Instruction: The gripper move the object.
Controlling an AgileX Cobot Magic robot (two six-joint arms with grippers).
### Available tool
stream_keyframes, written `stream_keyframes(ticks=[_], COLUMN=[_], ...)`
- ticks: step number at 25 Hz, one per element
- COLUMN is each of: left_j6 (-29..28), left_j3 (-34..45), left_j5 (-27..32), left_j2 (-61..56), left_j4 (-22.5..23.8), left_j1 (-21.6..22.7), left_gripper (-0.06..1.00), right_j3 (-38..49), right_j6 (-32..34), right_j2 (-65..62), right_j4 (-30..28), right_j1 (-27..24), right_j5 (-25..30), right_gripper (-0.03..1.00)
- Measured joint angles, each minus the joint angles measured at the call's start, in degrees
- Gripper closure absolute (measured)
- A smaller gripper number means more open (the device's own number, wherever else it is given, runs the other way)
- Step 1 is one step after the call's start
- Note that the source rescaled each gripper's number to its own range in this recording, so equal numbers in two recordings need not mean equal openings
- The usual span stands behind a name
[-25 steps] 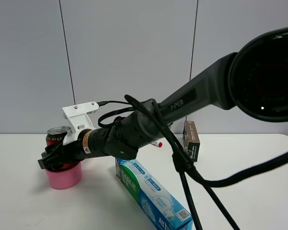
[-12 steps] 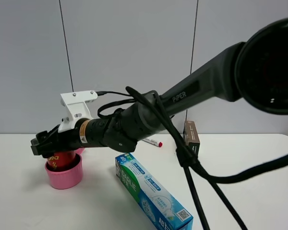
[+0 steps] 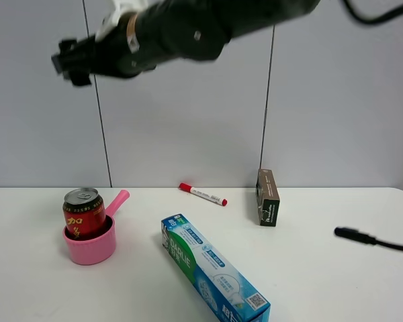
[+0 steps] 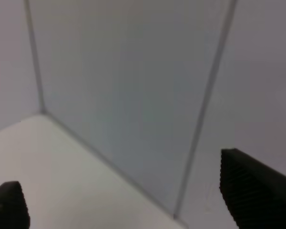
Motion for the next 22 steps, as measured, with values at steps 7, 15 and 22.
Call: stream_keyframes(ticks=[7,15,22], left_j6=[0.0,0.0,0.0], left_j3=[0.0,0.0,0.0], left_j5=[0.0,0.0,0.0], left_j2=[0.0,0.0,0.0], left_j4=[0.0,0.0,0.0], left_j1=[0.0,0.0,0.0], left_gripper=[-0.06,-0.06,-0.06], right_j3=[0.0,7.3,28.7], right_j6=[-19.7,-32.5,-32.5], right_j2=[-15.1,-26.6,-38.6], right_j4=[7.7,17.7,24.9], right_j1=[0.0,-2.1,-6.3], right_j5=[20.7,36.5,29.7], right_gripper=[0.27,0.27,0.27])
